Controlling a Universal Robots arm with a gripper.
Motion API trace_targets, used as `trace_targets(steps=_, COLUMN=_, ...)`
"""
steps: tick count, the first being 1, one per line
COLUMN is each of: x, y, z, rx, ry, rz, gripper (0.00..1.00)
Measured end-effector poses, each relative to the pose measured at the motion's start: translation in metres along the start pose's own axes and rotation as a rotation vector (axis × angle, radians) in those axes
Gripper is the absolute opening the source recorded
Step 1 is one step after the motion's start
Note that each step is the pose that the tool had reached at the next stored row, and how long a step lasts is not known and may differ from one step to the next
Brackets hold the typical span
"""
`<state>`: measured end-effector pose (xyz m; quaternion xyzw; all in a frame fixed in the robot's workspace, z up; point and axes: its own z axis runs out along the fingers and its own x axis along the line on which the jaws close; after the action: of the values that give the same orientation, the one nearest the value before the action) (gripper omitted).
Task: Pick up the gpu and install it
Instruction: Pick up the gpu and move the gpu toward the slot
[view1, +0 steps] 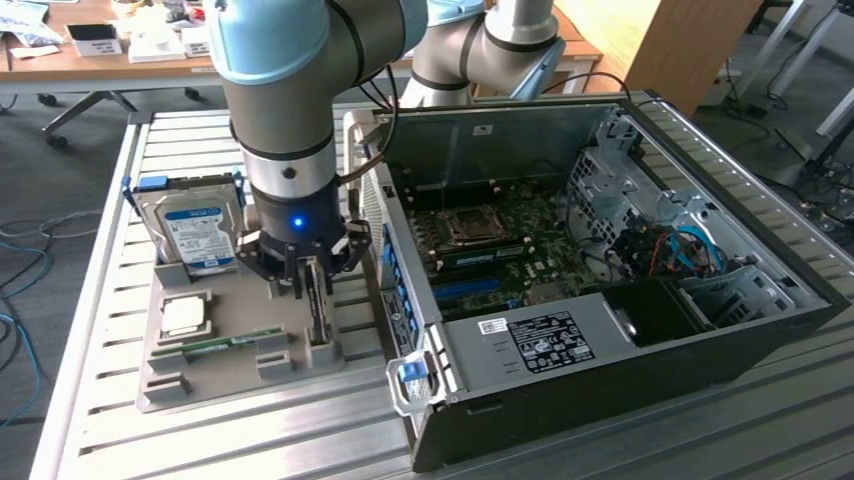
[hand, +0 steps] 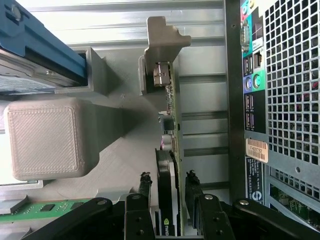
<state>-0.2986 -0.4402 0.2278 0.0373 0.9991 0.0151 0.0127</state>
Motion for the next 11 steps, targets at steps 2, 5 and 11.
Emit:
trace_targets(steps=2, x=0.0000, y=0.0000, z=0.0001, rx=-0.0001, ry=-0.0001, rz=0.000, gripper=0.42)
trace_targets(steps=5, x=0.0000, y=0.0000, z=0.0001, rx=-0.0001, ry=-0.0001, rz=0.000, gripper=0.42)
trace_targets(steps=11, x=0.0000, y=0.0000, z=0.0001, rx=-0.0001, ry=-0.0001, rz=0.000, gripper=0.33)
